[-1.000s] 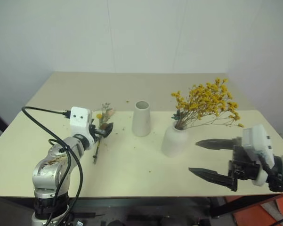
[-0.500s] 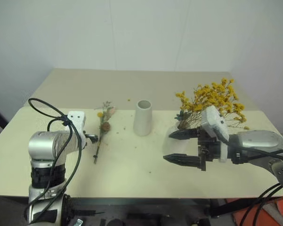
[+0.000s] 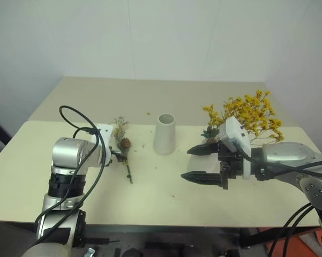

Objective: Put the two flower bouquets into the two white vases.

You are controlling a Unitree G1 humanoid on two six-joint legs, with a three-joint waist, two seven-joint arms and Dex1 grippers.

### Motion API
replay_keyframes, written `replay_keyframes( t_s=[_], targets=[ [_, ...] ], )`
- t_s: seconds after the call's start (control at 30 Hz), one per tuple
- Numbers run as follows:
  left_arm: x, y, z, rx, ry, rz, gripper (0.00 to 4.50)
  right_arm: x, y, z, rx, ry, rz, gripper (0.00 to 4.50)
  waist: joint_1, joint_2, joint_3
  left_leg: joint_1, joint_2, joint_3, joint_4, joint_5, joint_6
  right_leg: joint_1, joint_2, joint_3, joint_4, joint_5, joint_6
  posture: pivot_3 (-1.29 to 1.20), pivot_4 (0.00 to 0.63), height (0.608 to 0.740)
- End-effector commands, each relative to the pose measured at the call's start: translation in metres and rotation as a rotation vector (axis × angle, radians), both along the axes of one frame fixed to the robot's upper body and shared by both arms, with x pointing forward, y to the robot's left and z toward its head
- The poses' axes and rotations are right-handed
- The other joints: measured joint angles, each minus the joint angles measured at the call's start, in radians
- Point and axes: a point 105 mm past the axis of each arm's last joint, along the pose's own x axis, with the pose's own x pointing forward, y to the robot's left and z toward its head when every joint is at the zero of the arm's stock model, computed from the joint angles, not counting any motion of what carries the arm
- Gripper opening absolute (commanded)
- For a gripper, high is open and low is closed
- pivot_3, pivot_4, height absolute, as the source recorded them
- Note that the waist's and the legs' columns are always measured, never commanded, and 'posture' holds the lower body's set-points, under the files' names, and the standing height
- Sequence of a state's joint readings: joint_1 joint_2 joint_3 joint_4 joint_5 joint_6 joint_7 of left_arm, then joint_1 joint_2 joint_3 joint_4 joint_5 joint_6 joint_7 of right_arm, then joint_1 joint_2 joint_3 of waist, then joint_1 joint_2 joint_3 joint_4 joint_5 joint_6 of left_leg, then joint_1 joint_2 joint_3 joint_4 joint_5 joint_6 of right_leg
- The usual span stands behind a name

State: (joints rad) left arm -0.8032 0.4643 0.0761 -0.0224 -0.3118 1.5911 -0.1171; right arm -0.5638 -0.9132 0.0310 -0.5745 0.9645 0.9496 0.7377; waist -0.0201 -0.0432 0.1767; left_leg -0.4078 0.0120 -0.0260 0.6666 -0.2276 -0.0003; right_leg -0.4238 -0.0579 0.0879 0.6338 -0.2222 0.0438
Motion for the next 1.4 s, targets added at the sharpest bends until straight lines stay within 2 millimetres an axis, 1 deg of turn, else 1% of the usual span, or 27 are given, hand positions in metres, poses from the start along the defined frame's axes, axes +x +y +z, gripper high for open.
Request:
replay_keyframes(
  t_s=[0.03,0.2,0.27,0.33,0.4,0.67,0.77,0.87,1.0,1.17,1.2,1.4],
  targets=[
    [0.004,-0.001,0.029,0.018,-0.078,-0.009,4.50,-0.004,-0.001,0.008,0.007,-0.046,-0.017,4.47,0.003,0.000,0.000,0.000,0.000,0.000,0.000,0.000,0.000,0.000,0.000,0.000,0.000,0.000,0.000,0.00,0.150,0.740],
    [0.010,-0.012,0.044,-0.025,-0.108,-0.038,4.50,-0.005,-0.004,0.006,0.002,-0.044,-0.041,4.47,0.005,0.000,0.000,0.000,0.000,0.000,0.000,0.000,0.000,0.000,0.000,0.000,-0.001,0.000,0.000,0.00,0.150,0.740],
    [0.012,-0.016,0.043,-0.040,-0.093,-0.049,4.50,-0.005,-0.004,0.006,0.001,-0.043,-0.048,4.47,0.005,0.000,0.000,0.000,0.000,0.000,0.000,0.000,0.000,0.000,0.000,0.000,-0.001,0.000,0.000,0.00,0.150,0.740],
    [0.013,-0.020,0.028,-0.030,-0.038,-0.031,4.50,-0.005,-0.005,0.006,0.002,-0.042,-0.055,4.47,0.005,0.000,0.000,0.000,0.000,0.000,0.000,0.000,0.000,0.000,0.000,0.000,-0.001,0.000,0.000,0.00,0.150,0.740],
    [0.014,-0.024,0.017,-0.030,-0.003,-0.020,4.50,-0.004,-0.005,0.007,0.001,-0.045,-0.062,4.47,0.005,0.000,0.000,0.000,0.000,0.000,0.000,0.000,0.000,0.001,0.000,0.000,-0.001,0.000,0.000,0.00,0.150,0.740],
    [0.024,-0.032,-0.005,-0.067,0.043,0.031,4.50,-0.001,-0.008,0.009,-0.004,-0.055,-0.093,4.47,0.004,0.000,0.000,0.000,0.000,0.000,0.000,0.000,0.000,0.000,0.000,0.000,-0.001,0.000,0.000,0.00,0.150,0.740],
    [0.025,-0.034,-0.004,-0.058,0.030,0.031,3.89,-0.002,-0.008,0.009,-0.004,-0.055,-0.095,4.50,0.006,0.000,0.000,0.002,-0.001,0.000,0.000,0.000,0.000,0.002,-0.001,0.000,0.000,0.000,0.000,0.00,0.150,0.740],
    [0.025,-0.030,-0.005,-0.059,0.049,0.053,2.94,-0.002,-0.009,0.009,-0.003,-0.053,-0.100,4.50,0.006,0.000,0.000,0.002,-0.001,0.000,0.000,0.000,0.000,0.002,-0.001,0.000,0.000,0.001,0.000,0.00,0.150,0.740],
    [0.025,-0.023,-0.012,-0.057,0.080,0.078,1.71,-0.002,-0.009,0.008,-0.003,-0.050,-0.103,4.50,0.007,0.000,0.000,0.001,-0.001,0.000,0.000,0.000,0.000,0.002,-0.001,0.000,-0.001,0.001,0.000,0.00,0.150,0.740],
    [0.029,-0.022,-0.018,-0.078,0.103,0.084,0.17,-0.001,-0.008,0.007,0.000,-0.046,-0.103,4.50,0.009,0.001,-0.001,0.002,-0.002,0.000,0.000,0.000,0.000,0.003,-0.001,0.000,0.000,0.001,0.001,0.00,0.150,0.740],
    [0.030,-0.022,-0.017,-0.079,0.101,0.085,0.03,-0.001,-0.008,0.007,0.000,-0.046,-0.104,4.50,0.009,0.001,-0.001,0.002,-0.002,0.000,0.000,0.000,0.000,0.003,-0.001,0.000,0.000,0.001,0.001,0.00,0.150,0.740],
    [0.035,-0.014,-0.011,-0.066,0.052,0.116,0.03,0.000,-0.007,0.007,0.004,-0.048,-0.111,4.50,0.008,0.002,-0.002,0.003,-0.002,0.000,0.000,0.000,0.000,0.003,-0.001,0.000,0.000,0.001,0.001,0.00,0.150,0.740]
  ],
)
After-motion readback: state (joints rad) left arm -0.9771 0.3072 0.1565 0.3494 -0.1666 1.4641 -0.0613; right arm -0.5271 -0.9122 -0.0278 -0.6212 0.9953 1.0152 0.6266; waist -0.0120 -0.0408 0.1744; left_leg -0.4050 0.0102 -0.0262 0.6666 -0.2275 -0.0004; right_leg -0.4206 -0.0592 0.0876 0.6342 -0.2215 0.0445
